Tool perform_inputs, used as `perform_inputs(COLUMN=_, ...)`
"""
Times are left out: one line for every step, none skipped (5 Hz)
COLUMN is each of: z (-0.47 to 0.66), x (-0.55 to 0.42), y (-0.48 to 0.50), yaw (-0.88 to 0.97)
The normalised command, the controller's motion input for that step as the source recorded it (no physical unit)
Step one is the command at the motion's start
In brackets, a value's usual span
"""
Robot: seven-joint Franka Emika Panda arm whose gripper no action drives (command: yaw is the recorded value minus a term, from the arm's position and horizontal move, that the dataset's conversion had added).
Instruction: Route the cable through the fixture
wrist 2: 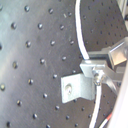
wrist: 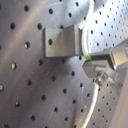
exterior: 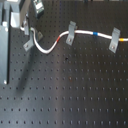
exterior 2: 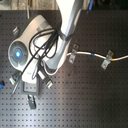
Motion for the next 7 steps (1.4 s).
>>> perform_inputs(z=0.3, x=-0.018, y=0.25, yaw=-0.46)
perform_inputs(z=0.0, x=-0.017, y=-0.001, yaw=-0.07)
perform_inputs(z=0.06, x=-0.03, y=0.081, yaw=-0.08)
perform_inputs(z=0.01, x=-0.038, y=0.214, yaw=-0.05)
perform_inputs(z=0.12, x=-0.027, y=0.265, yaw=-0.27)
perform_inputs(z=0.04, x=0.0, y=0.001, yaw=0.0)
perform_inputs(z=0.38, x=-0.006, y=0.029, yaw=-0.38)
